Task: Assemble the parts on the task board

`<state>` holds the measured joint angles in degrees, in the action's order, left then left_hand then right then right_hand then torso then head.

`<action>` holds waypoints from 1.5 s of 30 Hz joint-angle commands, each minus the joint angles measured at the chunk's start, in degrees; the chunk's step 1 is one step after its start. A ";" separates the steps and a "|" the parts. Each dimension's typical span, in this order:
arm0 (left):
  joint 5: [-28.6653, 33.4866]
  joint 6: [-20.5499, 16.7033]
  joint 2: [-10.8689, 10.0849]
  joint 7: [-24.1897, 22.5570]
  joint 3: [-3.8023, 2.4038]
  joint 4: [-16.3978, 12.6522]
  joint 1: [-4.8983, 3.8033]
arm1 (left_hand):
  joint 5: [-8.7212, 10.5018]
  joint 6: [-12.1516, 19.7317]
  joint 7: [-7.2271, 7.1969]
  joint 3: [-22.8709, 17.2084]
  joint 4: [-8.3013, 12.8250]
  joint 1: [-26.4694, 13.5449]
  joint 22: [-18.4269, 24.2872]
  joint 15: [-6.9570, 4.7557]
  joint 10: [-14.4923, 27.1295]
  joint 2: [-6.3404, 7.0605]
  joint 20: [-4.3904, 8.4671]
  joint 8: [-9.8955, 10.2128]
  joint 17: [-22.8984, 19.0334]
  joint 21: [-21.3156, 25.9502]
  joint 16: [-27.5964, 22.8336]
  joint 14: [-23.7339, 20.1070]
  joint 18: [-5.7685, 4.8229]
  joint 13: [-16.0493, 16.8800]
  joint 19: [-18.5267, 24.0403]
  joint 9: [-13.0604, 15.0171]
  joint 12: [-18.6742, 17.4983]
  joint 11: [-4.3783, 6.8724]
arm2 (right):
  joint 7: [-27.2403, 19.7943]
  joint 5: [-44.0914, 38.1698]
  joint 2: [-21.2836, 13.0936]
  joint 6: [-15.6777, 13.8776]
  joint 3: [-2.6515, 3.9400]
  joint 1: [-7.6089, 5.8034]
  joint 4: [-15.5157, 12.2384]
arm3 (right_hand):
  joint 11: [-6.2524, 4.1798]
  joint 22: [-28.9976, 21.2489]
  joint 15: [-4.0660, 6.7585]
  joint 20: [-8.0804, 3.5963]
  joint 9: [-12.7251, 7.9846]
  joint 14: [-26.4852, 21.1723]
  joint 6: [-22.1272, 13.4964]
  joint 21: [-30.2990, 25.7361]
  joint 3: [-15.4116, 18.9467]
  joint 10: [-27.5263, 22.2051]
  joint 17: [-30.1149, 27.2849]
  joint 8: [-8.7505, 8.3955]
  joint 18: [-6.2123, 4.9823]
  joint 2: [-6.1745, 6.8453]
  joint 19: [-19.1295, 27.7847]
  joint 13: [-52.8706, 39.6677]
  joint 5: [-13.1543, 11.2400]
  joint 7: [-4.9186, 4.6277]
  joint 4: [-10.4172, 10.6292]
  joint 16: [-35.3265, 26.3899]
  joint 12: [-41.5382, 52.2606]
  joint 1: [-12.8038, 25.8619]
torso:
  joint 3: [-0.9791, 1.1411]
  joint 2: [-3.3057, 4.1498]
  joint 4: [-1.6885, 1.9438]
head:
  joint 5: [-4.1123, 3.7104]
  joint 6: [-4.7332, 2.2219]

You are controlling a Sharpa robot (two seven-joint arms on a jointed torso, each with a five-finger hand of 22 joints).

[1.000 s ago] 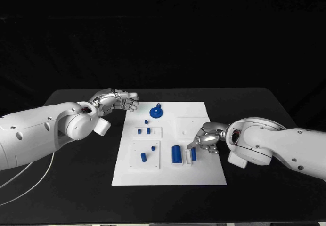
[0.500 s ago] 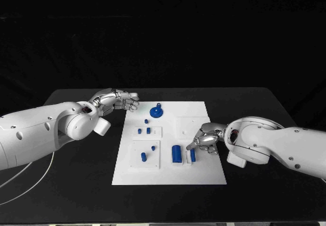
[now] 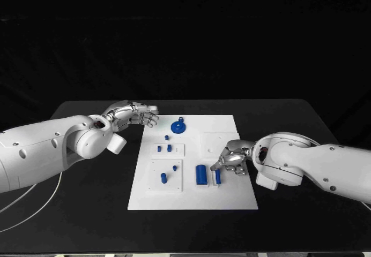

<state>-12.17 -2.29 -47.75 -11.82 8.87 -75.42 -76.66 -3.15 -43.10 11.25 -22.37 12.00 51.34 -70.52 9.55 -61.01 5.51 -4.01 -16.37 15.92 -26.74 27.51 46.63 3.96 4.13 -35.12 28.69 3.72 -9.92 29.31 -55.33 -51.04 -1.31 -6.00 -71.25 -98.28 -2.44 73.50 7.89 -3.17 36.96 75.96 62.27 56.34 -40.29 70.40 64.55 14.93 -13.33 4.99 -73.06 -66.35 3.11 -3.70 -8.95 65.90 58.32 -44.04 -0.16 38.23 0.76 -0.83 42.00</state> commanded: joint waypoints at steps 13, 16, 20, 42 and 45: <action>-0.51 1.25 -0.17 0.25 -0.03 -0.30 -0.05 | 0.26 0.46 0.18 0.26 -0.27 -0.25 -0.12 0.18 0.25 -0.15 0.04 -0.25 0.09 0.23 -0.31 -0.24 1.04 -0.06 -0.49 -0.11 0.27 0.04 | 1.13 -0.62 0.76 1.81 -0.49 0.44 0.37 | 0.06 -0.03 0.27 -0.20 -0.07 0.05 0.06 0.17 0.14 0.44 -0.05 -0.14 -1.67 0.13 -0.03 -0.12 -0.31 -0.28 0.64 -0.24 -0.15 0.60 | -0.02 -0.01 -0.03 | 0.21 0.10; -0.55 1.35 -0.17 0.31 -0.03 -0.33 -0.05 | 0.26 0.46 0.18 0.26 -0.27 -0.26 -0.12 0.18 0.25 -0.14 0.04 -0.25 0.10 0.24 -0.32 -0.24 1.05 -0.06 -0.49 -0.11 0.27 0.04 | 1.13 -0.64 0.90 1.65 -0.51 0.53 0.41 | 0.07 -0.03 0.27 -0.20 -0.07 0.04 0.04 0.16 0.16 0.42 -0.05 -0.15 -1.67 0.15 -0.02 -0.12 -0.31 -0.29 0.68 -0.24 -0.16 0.63 | -0.01 0.01 -0.02 | 0.28 0.12; -0.60 1.36 -0.20 0.35 -0.03 -0.32 -0.05 | 0.26 0.46 0.18 0.27 -0.28 -0.26 -0.13 0.18 0.26 -0.13 0.04 -0.26 0.10 0.24 -0.33 -0.24 1.05 -0.06 -0.49 -0.12 0.27 0.04 | 1.12 -1.12 1.05 1.42 -0.51 0.56 0.47 | 0.07 -0.03 0.27 -0.20 -0.07 0.04 0.02 0.16 0.18 0.41 -0.06 -0.16 -1.67 0.18 0.00 -0.12 -0.31 -0.29 0.71 -0.24 -0.16 0.65 | 0.02 0.00 0.01 | 0.30 0.08; -1.02 1.48 -0.29 0.56 -0.03 -0.43 -0.06 | 0.26 0.49 0.18 0.28 -0.31 -0.27 -0.17 0.18 0.27 -0.10 0.04 -0.28 0.15 0.30 -0.37 -0.26 1.06 -0.07 -0.50 -0.14 0.26 0.03 | 2.73 -3.16 1.62 1.75 -0.51 0.56 0.58 | 0.02 0.10 0.26 -0.15 0.13 0.00 0.17 0.35 2.86 0.48 -0.03 -0.06 -1.67 1.24 0.09 -0.29 -0.32 -0.25 1.55 -0.08 -0.15 2.96 | -0.04 -0.01 -0.02 | 0.99 -0.01; -1.03 1.49 -0.30 0.58 -0.03 -0.45 -0.06 | 0.26 0.49 0.18 0.28 -0.31 -0.28 -0.17 0.18 0.27 -0.10 0.04 -0.28 0.16 0.31 -0.37 -0.26 1.06 -0.07 -0.50 -0.15 0.26 0.03 | 3.18 -3.47 1.68 2.06 -0.51 0.56 0.58 | -0.05 0.22 0.31 -0.06 0.20 -0.16 0.26 0.42 7.21 0.46 0.06 -0.02 -1.67 1.77 0.40 -0.38 -0.30 -0.15 1.92 0.05 -0.17 6.74 | -0.03 0.00 -0.01 | 1.07 0.02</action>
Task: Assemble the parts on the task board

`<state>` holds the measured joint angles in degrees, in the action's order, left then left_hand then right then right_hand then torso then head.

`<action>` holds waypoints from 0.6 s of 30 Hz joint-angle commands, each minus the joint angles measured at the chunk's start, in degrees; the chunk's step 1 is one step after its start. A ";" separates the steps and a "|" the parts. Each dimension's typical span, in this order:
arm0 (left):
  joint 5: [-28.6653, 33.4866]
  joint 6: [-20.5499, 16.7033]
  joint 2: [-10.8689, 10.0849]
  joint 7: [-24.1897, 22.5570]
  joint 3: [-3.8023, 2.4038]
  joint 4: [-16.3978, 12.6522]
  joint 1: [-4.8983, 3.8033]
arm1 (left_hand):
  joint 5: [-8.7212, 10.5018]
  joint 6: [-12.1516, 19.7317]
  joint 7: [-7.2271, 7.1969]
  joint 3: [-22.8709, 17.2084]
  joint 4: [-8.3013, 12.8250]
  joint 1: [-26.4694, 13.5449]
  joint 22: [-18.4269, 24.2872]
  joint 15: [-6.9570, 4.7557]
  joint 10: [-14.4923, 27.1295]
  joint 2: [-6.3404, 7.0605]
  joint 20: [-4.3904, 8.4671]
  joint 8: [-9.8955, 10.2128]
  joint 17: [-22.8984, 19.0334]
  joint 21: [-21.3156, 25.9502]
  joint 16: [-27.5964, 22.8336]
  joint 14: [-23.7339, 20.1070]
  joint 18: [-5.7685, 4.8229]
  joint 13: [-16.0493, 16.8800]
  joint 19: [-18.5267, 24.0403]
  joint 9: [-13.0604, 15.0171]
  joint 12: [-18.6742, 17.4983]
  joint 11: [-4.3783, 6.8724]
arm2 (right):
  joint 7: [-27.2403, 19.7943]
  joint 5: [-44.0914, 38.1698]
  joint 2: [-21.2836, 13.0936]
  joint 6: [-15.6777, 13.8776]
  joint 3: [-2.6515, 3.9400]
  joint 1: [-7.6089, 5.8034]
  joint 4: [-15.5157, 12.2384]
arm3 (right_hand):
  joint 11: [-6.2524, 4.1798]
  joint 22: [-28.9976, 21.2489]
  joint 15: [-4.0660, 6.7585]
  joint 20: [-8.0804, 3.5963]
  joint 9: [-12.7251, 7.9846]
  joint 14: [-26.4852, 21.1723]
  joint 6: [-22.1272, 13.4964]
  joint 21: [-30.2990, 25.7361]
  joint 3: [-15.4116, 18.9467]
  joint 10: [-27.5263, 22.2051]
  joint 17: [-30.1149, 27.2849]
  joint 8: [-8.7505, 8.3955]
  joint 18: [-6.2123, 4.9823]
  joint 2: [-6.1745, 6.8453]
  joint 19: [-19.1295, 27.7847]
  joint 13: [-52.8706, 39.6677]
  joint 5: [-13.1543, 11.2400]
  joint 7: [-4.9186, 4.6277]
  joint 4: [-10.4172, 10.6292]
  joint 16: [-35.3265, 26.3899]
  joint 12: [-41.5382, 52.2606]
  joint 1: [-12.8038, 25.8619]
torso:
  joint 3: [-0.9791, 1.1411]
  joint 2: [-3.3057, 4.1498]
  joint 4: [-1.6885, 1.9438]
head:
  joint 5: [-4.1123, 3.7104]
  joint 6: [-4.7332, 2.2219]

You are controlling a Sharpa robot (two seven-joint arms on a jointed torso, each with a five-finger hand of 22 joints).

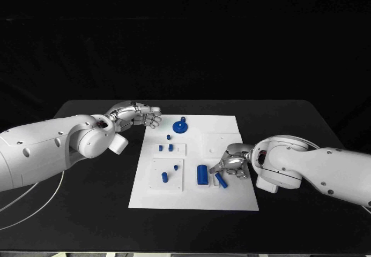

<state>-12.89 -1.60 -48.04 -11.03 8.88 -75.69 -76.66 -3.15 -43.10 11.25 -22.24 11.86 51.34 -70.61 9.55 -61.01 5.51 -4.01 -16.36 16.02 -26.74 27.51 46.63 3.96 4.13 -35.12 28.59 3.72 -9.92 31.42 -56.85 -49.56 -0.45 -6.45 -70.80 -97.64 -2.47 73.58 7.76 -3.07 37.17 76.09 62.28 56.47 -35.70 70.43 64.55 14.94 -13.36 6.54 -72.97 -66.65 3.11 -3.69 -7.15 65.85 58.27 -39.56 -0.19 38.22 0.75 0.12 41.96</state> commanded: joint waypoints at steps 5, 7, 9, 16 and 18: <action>-0.37 0.85 -0.05 -0.12 -0.04 -0.18 -0.06 | 0.26 0.49 0.18 0.14 -0.17 -0.27 -0.09 0.18 0.27 -0.10 0.04 -0.29 0.07 0.32 -0.37 -0.25 1.06 -0.07 -0.50 -0.05 0.26 0.04 | 1.40 -2.60 0.25 1.84 -0.07 0.11 -0.10 | -0.46 0.35 0.92 -1.26 0.01 -0.82 0.32 0.17 10.94 0.31 0.28 -0.18 -1.64 -3.32 1.35 -0.32 -0.27 0.23 -4.50 0.37 -0.34 6.04 | 0.02 0.01 0.02 | 0.28 0.05; -0.39 0.81 -0.06 -0.11 -0.04 -0.18 -0.06 | 0.26 0.49 0.18 0.14 -0.17 -0.26 -0.09 0.18 0.27 -0.09 0.04 -0.29 0.07 0.32 -0.38 -0.26 1.06 -0.06 -0.50 -0.05 0.27 0.04 | 1.48 -2.67 0.26 1.93 -0.07 0.11 -0.10 | -0.53 0.30 1.00 -1.43 -0.05 -0.83 0.47 0.09 11.71 0.45 0.24 -0.22 -1.64 -3.90 1.39 -0.34 -0.27 0.32 -5.19 0.37 -0.39 6.49 | 0.03 0.00 0.01 | 0.35 0.06; -0.41 0.85 -0.05 -0.10 -0.04 -0.19 -0.06 | 0.26 0.49 0.18 0.14 -0.17 -0.26 -0.10 0.18 0.27 -0.09 0.04 -0.30 0.08 0.32 -0.38 -0.25 1.06 -0.06 -0.50 -0.05 0.27 0.04 | 1.48 -2.73 0.22 1.94 -0.07 0.11 -0.10 | -0.58 0.27 1.05 -1.51 -0.08 -0.84 0.62 0.05 12.08 0.56 0.21 -0.21 -1.64 -4.28 1.38 -0.37 -0.27 0.37 -5.59 0.36 -0.41 6.71 | 0.03 0.00 0.01 | 0.35 0.06; -0.46 0.88 -0.07 0.04 -0.04 -0.19 -0.06 | 0.26 0.50 0.18 0.14 -0.17 -0.24 -0.11 0.18 0.27 -0.08 0.04 -0.31 0.09 0.34 -0.39 -0.26 1.06 -0.06 -0.51 -0.06 0.27 0.04 | 0.86 -2.73 -0.09 2.32 -0.07 0.11 -0.01 | -0.50 0.14 1.04 -1.64 -0.31 -0.89 0.32 -0.15 12.76 0.43 -0.01 -0.58 -1.64 -3.76 1.48 -0.38 -0.25 0.27 -7.56 0.15 -0.68 6.28 | 0.05 0.01 -0.01 | 0.32 0.02; -0.48 0.87 -0.08 0.07 -0.04 -0.18 -0.06 | 0.26 0.50 0.18 0.14 -0.17 -0.24 -0.11 0.18 0.27 -0.07 0.04 -0.31 0.09 0.34 -0.39 -0.26 1.06 -0.07 -0.51 -0.06 0.26 0.04 | 0.58 -2.82 -0.20 2.13 -0.07 0.11 -0.03 | -0.39 0.07 0.95 -1.65 -0.42 -0.91 0.05 -0.27 13.10 0.23 -0.13 -0.80 -1.64 -3.10 1.58 -0.38 -0.22 0.15 -8.55 0.01 -0.84 6.00 | 0.07 0.00 0.00 | 0.27 0.01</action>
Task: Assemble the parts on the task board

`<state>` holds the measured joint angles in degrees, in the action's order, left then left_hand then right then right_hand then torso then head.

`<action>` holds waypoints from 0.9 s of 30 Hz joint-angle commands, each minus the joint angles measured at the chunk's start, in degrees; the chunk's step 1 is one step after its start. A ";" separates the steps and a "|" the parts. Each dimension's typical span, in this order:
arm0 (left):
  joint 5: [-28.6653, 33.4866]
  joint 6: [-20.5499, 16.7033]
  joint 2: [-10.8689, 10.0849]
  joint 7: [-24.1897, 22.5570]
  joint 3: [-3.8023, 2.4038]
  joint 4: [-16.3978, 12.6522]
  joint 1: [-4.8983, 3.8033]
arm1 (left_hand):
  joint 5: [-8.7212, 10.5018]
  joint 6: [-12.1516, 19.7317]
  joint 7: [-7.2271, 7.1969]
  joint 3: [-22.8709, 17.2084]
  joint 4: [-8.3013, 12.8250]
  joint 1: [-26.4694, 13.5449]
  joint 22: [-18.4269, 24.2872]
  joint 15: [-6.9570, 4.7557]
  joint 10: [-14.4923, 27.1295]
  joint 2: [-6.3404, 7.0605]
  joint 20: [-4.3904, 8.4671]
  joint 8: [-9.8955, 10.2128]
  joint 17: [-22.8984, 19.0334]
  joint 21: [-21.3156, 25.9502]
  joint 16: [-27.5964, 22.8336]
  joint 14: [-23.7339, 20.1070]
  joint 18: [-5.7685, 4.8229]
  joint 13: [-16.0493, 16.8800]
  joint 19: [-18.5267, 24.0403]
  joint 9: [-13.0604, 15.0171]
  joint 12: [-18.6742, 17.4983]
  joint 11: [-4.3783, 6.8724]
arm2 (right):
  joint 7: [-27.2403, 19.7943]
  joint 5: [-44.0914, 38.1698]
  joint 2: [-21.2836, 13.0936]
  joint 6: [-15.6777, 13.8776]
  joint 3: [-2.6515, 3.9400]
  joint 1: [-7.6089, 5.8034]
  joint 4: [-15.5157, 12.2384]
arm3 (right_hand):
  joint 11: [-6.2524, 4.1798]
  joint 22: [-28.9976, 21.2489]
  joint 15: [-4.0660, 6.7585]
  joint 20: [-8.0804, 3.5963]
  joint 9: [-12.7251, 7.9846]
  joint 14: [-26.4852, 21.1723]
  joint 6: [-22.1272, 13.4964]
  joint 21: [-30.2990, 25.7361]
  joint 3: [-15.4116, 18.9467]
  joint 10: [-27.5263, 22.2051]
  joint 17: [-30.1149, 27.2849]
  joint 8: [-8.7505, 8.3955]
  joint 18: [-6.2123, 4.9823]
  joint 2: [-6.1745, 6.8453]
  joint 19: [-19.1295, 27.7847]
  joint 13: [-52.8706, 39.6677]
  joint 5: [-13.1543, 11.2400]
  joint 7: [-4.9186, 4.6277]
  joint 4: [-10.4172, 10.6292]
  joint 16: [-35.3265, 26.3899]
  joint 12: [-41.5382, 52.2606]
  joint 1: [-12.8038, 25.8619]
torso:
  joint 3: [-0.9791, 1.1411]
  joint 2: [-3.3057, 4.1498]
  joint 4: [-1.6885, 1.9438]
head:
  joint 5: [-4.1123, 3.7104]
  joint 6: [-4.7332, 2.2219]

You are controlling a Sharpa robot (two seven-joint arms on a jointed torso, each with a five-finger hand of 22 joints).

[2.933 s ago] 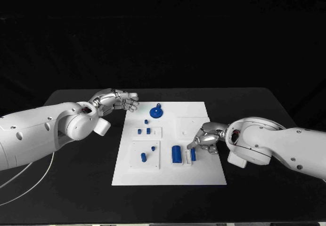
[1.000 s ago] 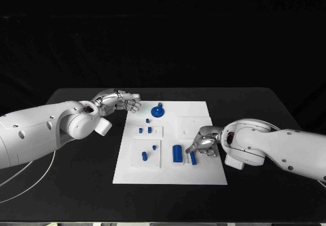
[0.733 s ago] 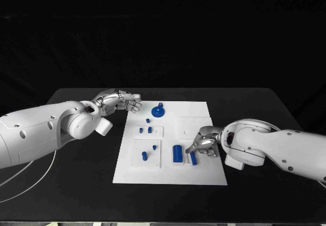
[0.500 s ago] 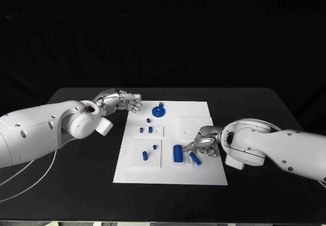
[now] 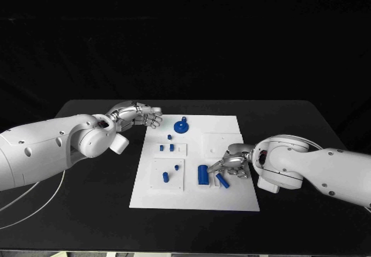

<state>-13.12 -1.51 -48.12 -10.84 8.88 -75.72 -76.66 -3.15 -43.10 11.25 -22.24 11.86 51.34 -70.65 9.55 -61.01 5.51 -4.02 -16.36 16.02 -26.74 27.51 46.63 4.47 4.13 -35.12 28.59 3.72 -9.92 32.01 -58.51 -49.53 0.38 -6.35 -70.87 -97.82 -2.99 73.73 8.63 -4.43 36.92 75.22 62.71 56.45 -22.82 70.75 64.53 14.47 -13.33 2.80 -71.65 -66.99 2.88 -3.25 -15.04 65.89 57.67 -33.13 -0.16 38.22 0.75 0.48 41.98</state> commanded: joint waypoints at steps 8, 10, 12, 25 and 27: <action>-0.27 0.83 -0.02 -0.11 -0.03 -0.14 -0.06 | 0.26 0.50 0.17 0.14 -0.16 -0.22 -0.09 0.18 0.28 -0.05 0.04 -0.32 0.11 0.36 -0.40 -0.26 0.57 -0.07 -0.51 -0.07 0.27 0.04 | -1.90 -3.54 -1.16 2.31 -0.17 0.19 -0.02 | 0.73 -0.32 -0.42 -0.16 -0.69 -0.22 -1.65 -0.87 1.98 -1.33 -0.55 -1.27 -1.67 3.66 0.88 -0.10 0.14 -0.89 -1.62 -0.67 -0.78 -4.44 | 0.07 0.00 -0.06 | -0.17 -0.07; -0.28 0.83 -0.02 -0.08 -0.03 -0.13 -0.06 | 0.26 0.50 0.17 0.13 -0.16 -0.21 -0.09 0.18 0.28 -0.05 0.04 -0.32 0.12 0.36 -0.41 -0.26 0.57 -0.07 -0.52 -0.07 0.27 0.04 | -2.30 -4.25 -1.45 2.66 -0.18 0.19 -0.11 | 0.87 -0.38 -0.53 -0.12 -0.81 -0.28 -2.06 -1.00 2.31 -1.58 -0.59 -1.53 -1.67 4.38 0.97 -0.12 0.16 -1.04 -1.64 -0.77 -0.85 -5.92 | 0.08 0.00 -0.06 | -0.20 -0.10; -0.29 0.86 -0.03 -0.07 -0.03 -0.14 -0.06 | 0.26 0.50 0.17 0.13 -0.16 -0.21 -0.09 0.18 0.28 -0.05 0.04 -0.32 0.12 0.37 -0.41 -0.26 0.57 -0.07 -0.52 -0.08 0.27 0.04 | -2.69 -4.75 -1.70 3.04 -0.18 0.19 -0.19 | 1.06 -0.45 -0.70 -0.04 -0.99 -0.30 -2.60 -1.11 2.63 -1.73 -0.62 -1.87 -1.67 4.93 1.02 -0.16 0.17 -1.25 -1.64 -0.84 -0.83 -7.12 | 0.09 -0.01 -0.07 | -0.20 -0.08; -0.37 0.98 0.06 0.03 -0.03 -0.06 -0.06 | 0.26 0.51 0.17 0.11 -0.14 -0.15 -0.11 0.17 0.28 -0.07 0.05 -0.33 0.14 0.38 -0.42 -0.25 0.58 -0.07 -0.52 -0.08 0.27 0.04 | -3.89 -5.04 -2.46 7.06 -0.20 0.40 -1.00 | 1.70 -0.55 -1.29 0.31 -1.62 -0.49 -4.01 -1.39 3.42 -2.18 -0.59 -2.80 -1.67 5.53 1.19 -0.30 0.18 -1.90 -1.64 -1.02 -0.70 -12.03 | 0.04 0.00 -0.06 | -0.43 -0.11; -0.39 1.00 0.08 0.05 -0.03 -0.05 -0.06 | 0.26 0.51 0.17 0.11 -0.14 -0.15 -0.11 0.17 0.28 -0.07 0.05 -0.33 0.14 0.38 -0.42 -0.25 0.58 -0.07 -0.52 -0.08 0.27 0.04 | -4.08 -5.50 -2.49 7.85 -0.23 0.46 -1.07 | 1.70 -0.55 -1.29 0.31 -1.62 -0.49 -4.01 -1.39 3.42 -2.18 -0.59 -2.80 -1.67 5.53 1.19 -0.30 0.18 -1.90 -1.64 -1.02 -0.70 -12.03 | 0.03 0.00 -0.07 | -0.48 -0.09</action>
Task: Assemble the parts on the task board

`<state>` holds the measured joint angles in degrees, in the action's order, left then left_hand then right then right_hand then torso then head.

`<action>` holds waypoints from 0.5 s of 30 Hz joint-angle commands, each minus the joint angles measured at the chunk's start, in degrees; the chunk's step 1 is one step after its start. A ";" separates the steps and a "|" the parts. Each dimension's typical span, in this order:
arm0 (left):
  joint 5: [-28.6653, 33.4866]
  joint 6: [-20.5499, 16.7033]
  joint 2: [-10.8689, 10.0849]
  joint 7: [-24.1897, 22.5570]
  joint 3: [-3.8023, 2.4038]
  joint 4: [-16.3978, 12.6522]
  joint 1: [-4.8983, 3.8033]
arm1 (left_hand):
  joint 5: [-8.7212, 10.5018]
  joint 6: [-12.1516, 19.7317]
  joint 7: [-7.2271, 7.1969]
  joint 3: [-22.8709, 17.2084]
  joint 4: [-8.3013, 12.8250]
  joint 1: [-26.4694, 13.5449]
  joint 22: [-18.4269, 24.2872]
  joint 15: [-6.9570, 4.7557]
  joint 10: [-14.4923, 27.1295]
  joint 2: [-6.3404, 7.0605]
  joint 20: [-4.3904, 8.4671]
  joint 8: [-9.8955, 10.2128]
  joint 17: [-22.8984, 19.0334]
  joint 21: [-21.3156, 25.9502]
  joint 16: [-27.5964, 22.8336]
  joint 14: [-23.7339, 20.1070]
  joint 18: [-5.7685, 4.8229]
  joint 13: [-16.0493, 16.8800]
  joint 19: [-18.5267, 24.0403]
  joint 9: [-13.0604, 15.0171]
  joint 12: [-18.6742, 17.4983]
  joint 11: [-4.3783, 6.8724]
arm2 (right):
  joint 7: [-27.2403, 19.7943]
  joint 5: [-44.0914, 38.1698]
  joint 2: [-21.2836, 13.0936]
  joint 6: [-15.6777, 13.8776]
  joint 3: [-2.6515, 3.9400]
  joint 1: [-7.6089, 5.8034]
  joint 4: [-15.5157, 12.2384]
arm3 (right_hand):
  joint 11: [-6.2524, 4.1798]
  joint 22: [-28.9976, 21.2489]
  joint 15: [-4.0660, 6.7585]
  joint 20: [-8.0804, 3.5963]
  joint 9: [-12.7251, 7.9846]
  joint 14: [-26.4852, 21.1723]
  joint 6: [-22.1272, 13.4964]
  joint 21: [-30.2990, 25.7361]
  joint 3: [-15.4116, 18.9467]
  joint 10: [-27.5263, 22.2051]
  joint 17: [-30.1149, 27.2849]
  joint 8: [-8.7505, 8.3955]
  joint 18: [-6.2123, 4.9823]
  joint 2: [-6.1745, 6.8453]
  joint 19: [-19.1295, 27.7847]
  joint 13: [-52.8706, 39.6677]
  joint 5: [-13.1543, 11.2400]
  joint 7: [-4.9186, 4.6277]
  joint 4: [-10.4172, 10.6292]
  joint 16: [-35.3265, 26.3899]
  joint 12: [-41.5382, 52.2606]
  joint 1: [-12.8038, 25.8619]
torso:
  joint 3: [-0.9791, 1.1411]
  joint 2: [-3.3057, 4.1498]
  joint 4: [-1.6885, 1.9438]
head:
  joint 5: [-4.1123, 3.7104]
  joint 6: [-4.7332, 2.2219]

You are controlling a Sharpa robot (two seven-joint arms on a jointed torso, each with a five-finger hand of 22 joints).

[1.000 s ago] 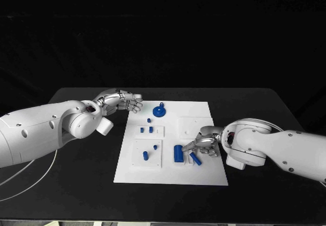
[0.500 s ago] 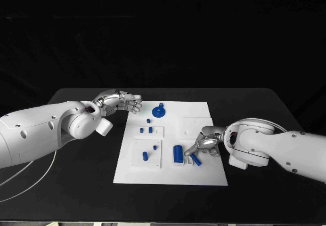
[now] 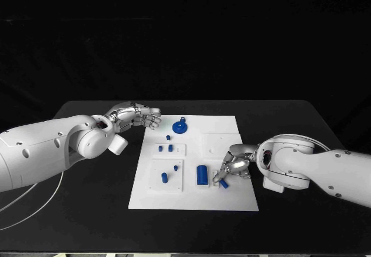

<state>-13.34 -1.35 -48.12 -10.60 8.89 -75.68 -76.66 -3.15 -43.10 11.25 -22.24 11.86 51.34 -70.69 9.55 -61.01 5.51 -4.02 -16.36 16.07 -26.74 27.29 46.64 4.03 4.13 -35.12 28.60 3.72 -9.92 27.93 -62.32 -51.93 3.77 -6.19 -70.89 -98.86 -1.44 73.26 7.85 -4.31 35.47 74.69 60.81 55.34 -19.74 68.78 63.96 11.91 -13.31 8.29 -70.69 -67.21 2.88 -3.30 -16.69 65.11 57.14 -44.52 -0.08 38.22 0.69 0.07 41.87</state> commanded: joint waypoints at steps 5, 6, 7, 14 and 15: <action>-0.34 0.87 0.07 0.02 -0.03 -0.10 -0.06 | 0.25 0.51 0.17 0.06 -0.10 -0.05 -0.09 0.17 0.28 -0.12 0.05 -0.34 0.11 0.39 -0.20 -0.25 1.02 -0.07 -0.53 -0.10 0.26 0.04 | 0.13 -1.94 -0.29 6.37 -0.47 0.52 -0.15 | 0.28 -0.01 -0.66 0.36 -0.34 0.01 -2.14 -0.24 -0.28 -0.26 0.04 -0.32 -1.69 -0.50 0.27 -0.08 0.19 -1.97 0.04 -0.22 -0.11 -4.02 | -0.07 0.01 0.07 | -0.13 0.09; -0.39 0.87 0.07 0.03 -0.03 -0.09 -0.06 | 0.25 0.51 0.17 0.06 -0.10 -0.04 -0.09 0.17 0.28 -0.12 0.05 -0.35 0.11 0.40 -0.20 -0.25 1.02 -0.07 -0.53 -0.10 0.26 0.04 | 0.30 -2.05 -0.33 7.09 -0.48 0.53 -0.15 | 0.30 0.00 -0.70 0.44 -0.39 -0.01 -2.12 -0.23 -0.52 -0.25 0.05 -0.33 -1.69 -0.77 0.28 -0.07 0.16 -2.01 0.01 -0.22 -0.10 -4.76 | -0.07 0.01 0.07 | -0.13 0.09; -0.50 0.87 0.07 0.04 -0.03 -0.08 -0.06 | 0.25 0.52 0.17 0.04 -0.09 -0.01 -0.09 0.17 0.28 -0.15 0.06 -0.35 0.12 0.40 -0.21 -0.25 1.02 -0.07 -0.53 -0.10 0.26 0.04 | 0.40 -2.12 -0.36 7.69 -0.50 0.54 -0.13 | 0.35 0.01 -0.73 0.51 -0.44 -0.01 -2.11 -0.23 -0.89 -0.24 0.05 -0.34 -1.67 -0.98 0.27 -0.06 0.17 -2.03 0.04 -0.23 -0.08 -5.54 | -0.07 0.01 0.07 | -0.13 0.09; -0.55 0.90 0.12 0.13 -0.03 -0.08 -0.06 | 0.25 0.52 0.17 0.00 -0.06 0.07 -0.11 0.17 0.28 -0.21 0.05 -0.36 0.14 0.41 -0.22 -0.24 1.02 -0.07 -0.54 -0.11 0.27 0.04 | 0.32 -2.13 -0.31 8.28 -0.61 0.66 0.05 | 0.70 -0.06 -1.07 1.57 -1.10 -0.09 -2.00 -0.27 -8.42 -0.24 0.09 -0.52 -1.69 0.89 0.02 0.23 -0.04 -2.33 2.06 -0.34 -0.08 -8.92 | -0.06 0.01 0.04 | -0.11 0.13; -0.56 0.89 0.12 0.17 -0.03 -0.07 -0.06 | 0.25 0.52 0.17 0.00 -0.06 0.08 -0.12 0.17 0.28 -0.22 0.05 -0.36 0.15 0.42 -0.22 -0.24 1.02 -0.06 -0.54 -0.11 0.27 0.04 | 0.31 -2.13 -0.29 8.28 -0.62 0.69 0.08 | 0.66 -0.04 -1.08 1.59 -1.12 -0.07 -1.99 -0.23 -9.73 -0.23 0.10 -0.49 -1.69 0.97 -0.05 0.24 -0.06 -2.35 2.41 -0.32 -0.04 -9.25 | -0.04 0.01 0.05 | -0.09 0.13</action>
<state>-13.59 -1.25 -48.09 -10.33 8.89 -75.66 -76.66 -3.15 -43.10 11.25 -22.24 11.86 51.34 -70.73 9.55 -61.01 5.51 -4.02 -16.36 16.13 -26.55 27.29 46.63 3.95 4.13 -35.12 28.55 3.72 -9.92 26.84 -63.21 -52.17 7.79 -6.14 -70.97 -99.12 -1.24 73.26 7.09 -2.96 35.67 74.58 60.78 55.34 -28.66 68.57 63.98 11.80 -14.21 8.70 -70.61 -67.02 2.88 -3.33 -14.49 65.11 57.15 -53.78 -0.16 38.22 0.73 -0.07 41.98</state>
